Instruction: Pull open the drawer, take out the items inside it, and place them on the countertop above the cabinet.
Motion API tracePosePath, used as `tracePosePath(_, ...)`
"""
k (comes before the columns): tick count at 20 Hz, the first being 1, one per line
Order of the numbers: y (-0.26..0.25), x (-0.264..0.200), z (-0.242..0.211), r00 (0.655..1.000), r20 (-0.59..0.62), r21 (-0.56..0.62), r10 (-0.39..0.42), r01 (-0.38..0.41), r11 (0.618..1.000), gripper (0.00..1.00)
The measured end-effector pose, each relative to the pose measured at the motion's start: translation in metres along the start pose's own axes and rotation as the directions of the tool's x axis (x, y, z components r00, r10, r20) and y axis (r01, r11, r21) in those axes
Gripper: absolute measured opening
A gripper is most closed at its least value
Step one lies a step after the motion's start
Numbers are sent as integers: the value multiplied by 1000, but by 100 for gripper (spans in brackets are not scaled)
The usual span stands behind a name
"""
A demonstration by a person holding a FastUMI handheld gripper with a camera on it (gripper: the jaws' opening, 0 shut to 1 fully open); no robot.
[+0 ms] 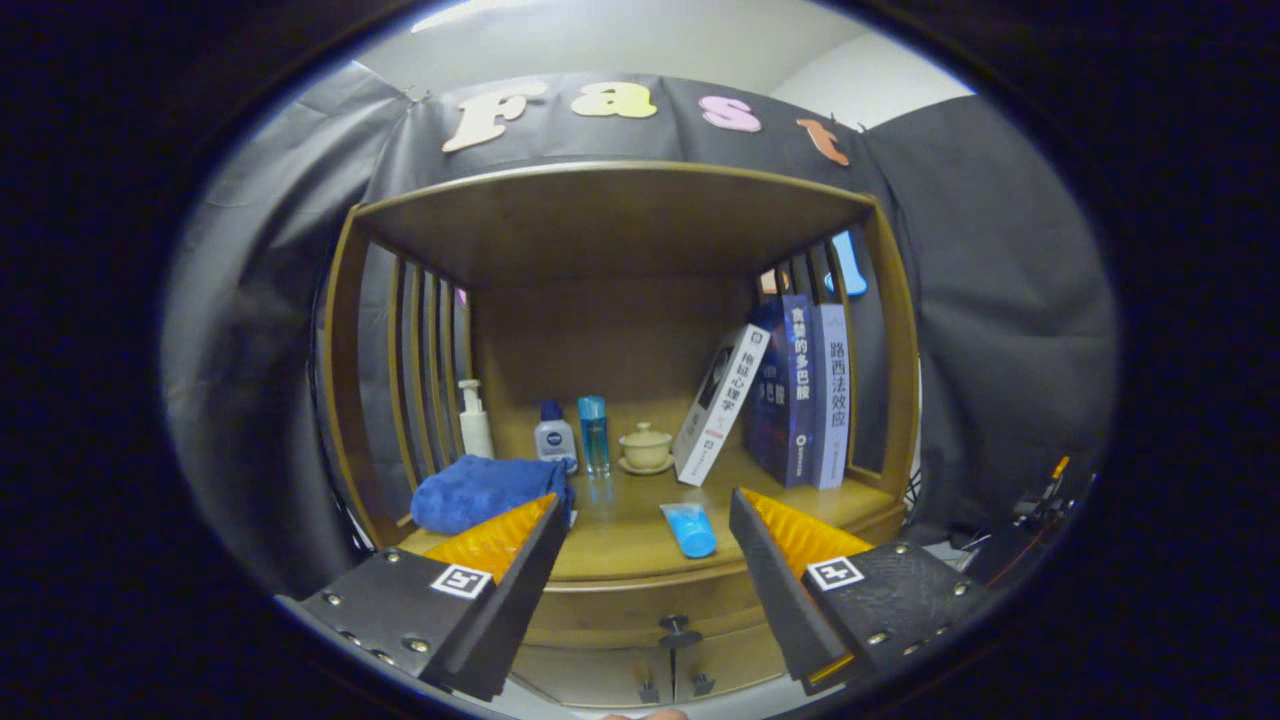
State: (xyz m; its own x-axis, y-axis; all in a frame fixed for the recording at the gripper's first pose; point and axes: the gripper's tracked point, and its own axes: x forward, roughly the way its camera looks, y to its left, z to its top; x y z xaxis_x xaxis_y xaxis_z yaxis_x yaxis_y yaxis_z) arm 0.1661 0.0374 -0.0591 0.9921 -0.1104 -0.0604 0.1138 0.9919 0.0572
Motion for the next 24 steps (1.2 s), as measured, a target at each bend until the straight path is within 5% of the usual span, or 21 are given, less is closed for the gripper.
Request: tracePosePath(24,-38,-109,89,988,114,-76,-105,114,991,99)
